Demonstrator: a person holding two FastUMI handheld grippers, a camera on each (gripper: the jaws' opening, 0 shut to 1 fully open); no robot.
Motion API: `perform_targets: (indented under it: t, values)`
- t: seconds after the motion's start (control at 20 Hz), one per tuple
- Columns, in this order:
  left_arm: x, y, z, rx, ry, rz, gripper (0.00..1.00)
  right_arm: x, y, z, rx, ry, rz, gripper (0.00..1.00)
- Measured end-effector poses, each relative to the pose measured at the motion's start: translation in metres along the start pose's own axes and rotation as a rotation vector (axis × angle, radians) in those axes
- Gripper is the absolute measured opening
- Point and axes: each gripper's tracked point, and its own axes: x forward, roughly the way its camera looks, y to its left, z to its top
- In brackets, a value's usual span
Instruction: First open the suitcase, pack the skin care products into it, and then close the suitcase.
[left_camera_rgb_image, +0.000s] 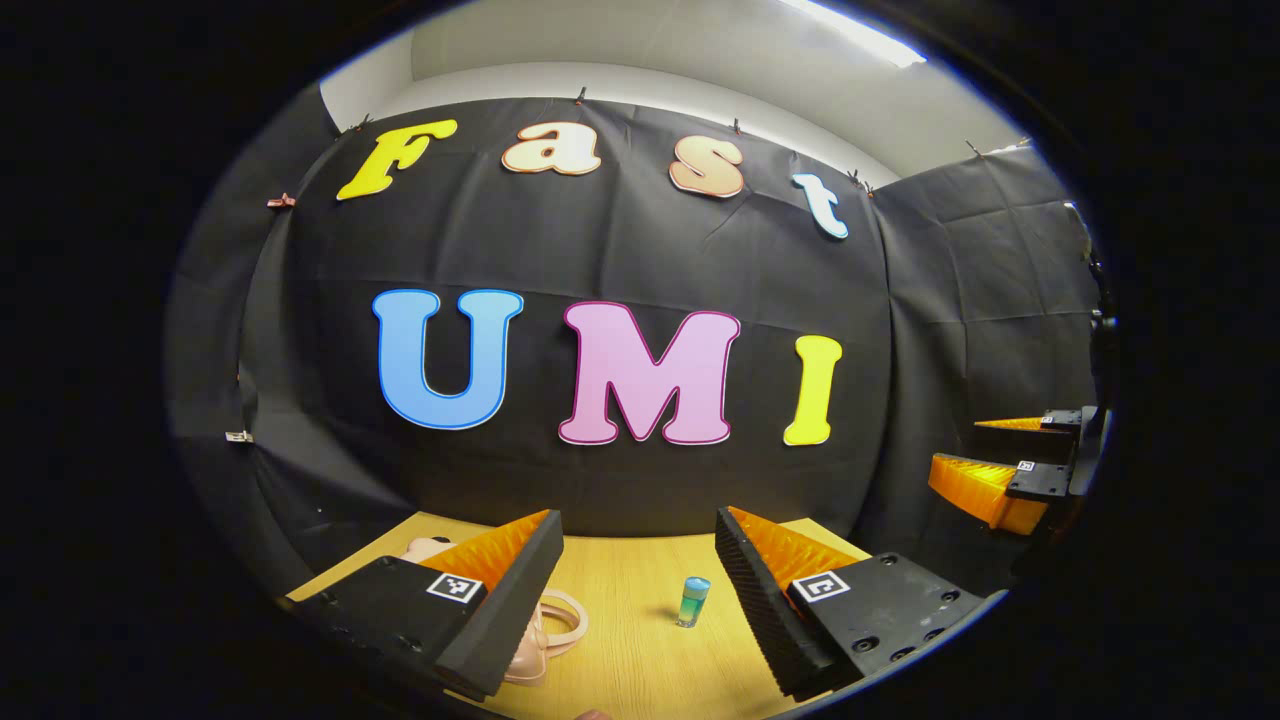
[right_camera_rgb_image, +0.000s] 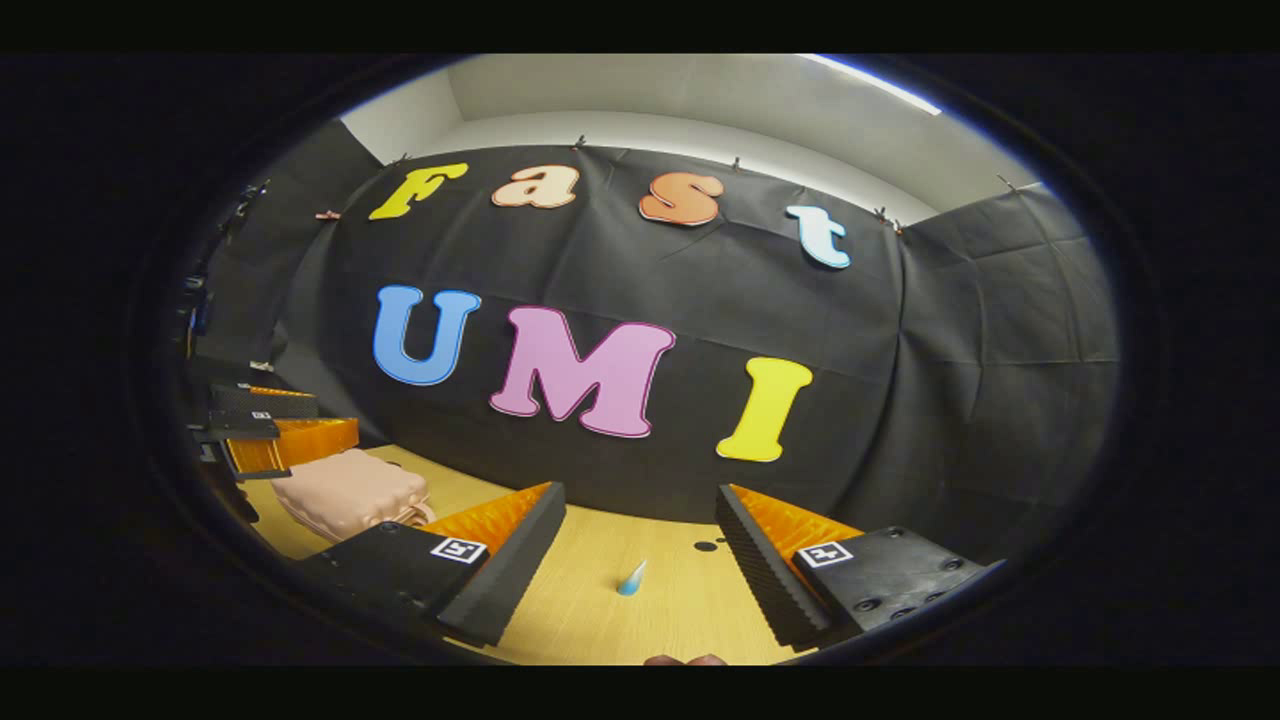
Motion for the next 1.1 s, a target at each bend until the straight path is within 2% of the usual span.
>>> perform_targets:
  t: [0.25, 0.35, 0.6, 0.75, 0.95, 1.1]
  values:
    - [0.001, 0.005, -0.016, -0.007, 0.034, -0.01, 0.96, 0.001, 0.005, 0.001, 0.007, 0.005, -0.003, 0.95]
    - [0.01, -0.001, -0.029, -0.009, 0.044, -0.065, 0.96, 0.001, 0.006, 0.0, 0.004, 0.004, -0.002, 0.95]
    - [0.053, 0.004, -0.102, 0.059, 0.204, -0.121, 0.96, 0.004, 0.012, -0.014, 0.005, 0.025, 0.033, 0.96]
    - [0.081, 0.023, -0.157, 0.107, 0.348, -0.067, 0.96, 0.006, 0.006, -0.024, -0.007, 0.024, 0.056, 0.96]
    - [0.11, 0.026, -0.205, 0.068, 0.528, -0.036, 0.96, 0.017, -0.02, -0.05, -0.026, 0.051, 0.057, 0.95]
    - [0.134, 0.039, -0.246, 0.067, 0.663, 0.025, 0.96, 0.029, -0.038, -0.076, -0.003, 0.113, 0.053, 0.96]
